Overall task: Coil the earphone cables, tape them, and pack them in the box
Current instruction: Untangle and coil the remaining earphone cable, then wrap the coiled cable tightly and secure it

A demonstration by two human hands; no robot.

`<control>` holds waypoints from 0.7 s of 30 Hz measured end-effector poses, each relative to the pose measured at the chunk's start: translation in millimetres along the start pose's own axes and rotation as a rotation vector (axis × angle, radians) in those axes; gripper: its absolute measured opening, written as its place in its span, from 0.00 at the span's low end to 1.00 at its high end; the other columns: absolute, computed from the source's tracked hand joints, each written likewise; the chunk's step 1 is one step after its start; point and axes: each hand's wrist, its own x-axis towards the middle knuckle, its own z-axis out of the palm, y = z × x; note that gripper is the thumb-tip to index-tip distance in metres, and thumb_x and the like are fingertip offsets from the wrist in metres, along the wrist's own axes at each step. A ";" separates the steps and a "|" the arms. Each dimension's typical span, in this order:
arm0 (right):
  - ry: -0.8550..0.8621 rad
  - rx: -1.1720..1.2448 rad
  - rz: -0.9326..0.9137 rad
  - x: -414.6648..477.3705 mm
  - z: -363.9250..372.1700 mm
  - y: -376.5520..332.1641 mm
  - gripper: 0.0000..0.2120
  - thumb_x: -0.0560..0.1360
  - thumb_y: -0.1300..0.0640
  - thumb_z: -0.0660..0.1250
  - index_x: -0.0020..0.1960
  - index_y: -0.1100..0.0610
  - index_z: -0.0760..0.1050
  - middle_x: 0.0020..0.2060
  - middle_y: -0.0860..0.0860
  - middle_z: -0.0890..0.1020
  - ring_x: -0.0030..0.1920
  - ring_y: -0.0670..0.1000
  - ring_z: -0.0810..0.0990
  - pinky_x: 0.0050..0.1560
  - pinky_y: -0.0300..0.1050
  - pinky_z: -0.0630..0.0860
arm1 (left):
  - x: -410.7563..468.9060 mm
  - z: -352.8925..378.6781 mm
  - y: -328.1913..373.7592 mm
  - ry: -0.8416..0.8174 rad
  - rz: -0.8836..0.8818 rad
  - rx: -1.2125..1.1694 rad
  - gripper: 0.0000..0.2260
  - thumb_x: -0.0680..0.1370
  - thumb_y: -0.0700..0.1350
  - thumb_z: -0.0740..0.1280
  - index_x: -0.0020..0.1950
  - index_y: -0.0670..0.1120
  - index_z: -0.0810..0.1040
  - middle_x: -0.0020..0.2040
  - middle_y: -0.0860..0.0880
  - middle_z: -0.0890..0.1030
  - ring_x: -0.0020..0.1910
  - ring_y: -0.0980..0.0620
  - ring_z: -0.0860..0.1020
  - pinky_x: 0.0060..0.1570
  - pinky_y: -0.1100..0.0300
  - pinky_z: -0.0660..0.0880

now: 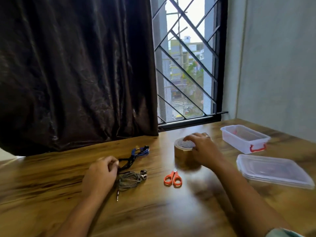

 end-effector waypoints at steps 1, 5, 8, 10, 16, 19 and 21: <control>-0.034 -0.028 0.005 -3.6 -1.2 14.5 0.21 0.70 0.59 0.60 0.61 0.49 0.76 0.61 0.49 0.78 0.61 0.56 0.71 0.60 0.54 0.71 | -4.3 -0.5 7.1 0.023 0.041 -0.034 0.05 0.78 0.48 0.64 0.47 0.52 0.79 0.41 0.56 0.76 0.28 0.59 0.70 0.24 0.66 0.62; -0.077 -0.063 -0.034 -13.3 7.4 43.5 0.23 0.72 0.66 0.61 0.65 0.51 0.74 0.66 0.51 0.74 0.64 0.58 0.69 0.61 0.55 0.72 | -21.1 5.6 52.7 -0.010 0.172 -0.188 0.04 0.77 0.48 0.65 0.45 0.56 0.78 0.41 0.59 0.76 0.36 0.62 0.73 0.30 0.67 0.66; -0.054 0.026 -0.058 -11.5 15.2 44.9 0.21 0.72 0.66 0.62 0.63 0.51 0.75 0.65 0.50 0.74 0.62 0.56 0.69 0.60 0.51 0.73 | -23.3 27.5 89.0 -0.107 0.200 -0.277 0.02 0.76 0.48 0.67 0.45 0.54 0.80 0.40 0.58 0.78 0.35 0.62 0.73 0.32 0.68 0.67; -0.038 0.082 -0.057 -10.0 18.9 45.7 0.21 0.72 0.67 0.61 0.61 0.50 0.76 0.63 0.49 0.76 0.59 0.55 0.71 0.59 0.46 0.72 | -19.7 44.2 112.0 -0.157 0.152 -0.334 0.02 0.76 0.48 0.68 0.46 0.52 0.81 0.39 0.57 0.79 0.37 0.61 0.75 0.34 0.65 0.73; -0.138 0.313 -0.030 -6.3 19.3 45.6 0.16 0.74 0.68 0.61 0.58 0.58 0.78 0.56 0.57 0.76 0.55 0.59 0.74 0.56 0.52 0.73 | 0.0 82.2 157.7 -0.175 -0.062 -0.435 0.04 0.72 0.47 0.73 0.45 0.51 0.81 0.39 0.55 0.81 0.41 0.57 0.78 0.39 0.63 0.74; -0.169 0.386 -0.019 -3.4 25.9 43.9 0.13 0.75 0.68 0.60 0.57 0.60 0.78 0.53 0.61 0.76 0.53 0.63 0.75 0.49 0.48 0.72 | 5.8 94.8 161.6 -0.146 -0.142 -0.442 0.04 0.71 0.47 0.74 0.43 0.52 0.80 0.39 0.56 0.82 0.41 0.56 0.79 0.40 0.61 0.76; -0.175 0.373 -0.013 -2.7 28.5 43.3 0.13 0.76 0.66 0.60 0.57 0.61 0.78 0.53 0.63 0.76 0.52 0.65 0.75 0.44 0.46 0.71 | 8.3 99.7 160.9 -0.115 -0.168 -0.431 0.04 0.70 0.48 0.74 0.39 0.53 0.80 0.37 0.56 0.82 0.40 0.56 0.79 0.41 0.59 0.77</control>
